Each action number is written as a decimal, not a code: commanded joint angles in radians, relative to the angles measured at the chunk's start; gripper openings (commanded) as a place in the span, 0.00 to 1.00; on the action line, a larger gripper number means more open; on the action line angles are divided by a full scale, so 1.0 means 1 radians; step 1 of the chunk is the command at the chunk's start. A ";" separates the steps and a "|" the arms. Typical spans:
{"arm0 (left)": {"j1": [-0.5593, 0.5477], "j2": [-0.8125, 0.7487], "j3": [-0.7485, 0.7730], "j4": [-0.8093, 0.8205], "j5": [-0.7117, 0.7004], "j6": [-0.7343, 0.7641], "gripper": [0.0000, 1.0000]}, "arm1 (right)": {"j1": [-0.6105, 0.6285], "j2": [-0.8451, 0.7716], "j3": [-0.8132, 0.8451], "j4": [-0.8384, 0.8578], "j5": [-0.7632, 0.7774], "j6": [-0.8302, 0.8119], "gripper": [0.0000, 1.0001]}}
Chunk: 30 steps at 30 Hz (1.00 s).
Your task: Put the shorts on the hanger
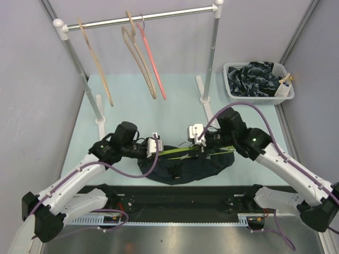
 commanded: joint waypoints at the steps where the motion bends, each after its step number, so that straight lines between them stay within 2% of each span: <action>1: -0.002 -0.075 -0.007 -0.011 0.002 0.015 0.00 | -0.068 -0.145 0.016 -0.006 0.026 0.090 0.99; 6: -0.023 -0.102 -0.013 -0.056 -0.029 0.082 0.00 | -0.105 -0.309 0.033 0.069 0.101 0.386 1.00; 9: -0.046 -0.136 -0.021 -0.077 -0.052 0.143 0.00 | -0.120 -0.363 0.033 0.100 0.295 0.497 1.00; 13: -0.121 -0.173 -0.015 -0.088 -0.093 0.192 0.00 | -0.209 -0.279 0.033 -0.007 0.363 0.471 1.00; 14: -0.141 -0.175 -0.008 -0.093 -0.108 0.196 0.00 | -0.272 -0.221 0.034 -0.026 0.357 0.467 1.00; 18: -0.248 -0.181 0.025 -0.108 -0.179 0.211 0.00 | -0.395 -0.033 0.077 -0.131 0.246 0.463 0.97; 22: -0.262 -0.152 0.064 -0.123 -0.184 0.225 0.00 | -0.400 0.136 0.132 -0.237 0.224 0.436 0.86; 30: -0.308 -0.093 0.120 -0.116 -0.216 0.237 0.00 | -0.292 0.321 0.149 -0.238 0.346 0.414 0.85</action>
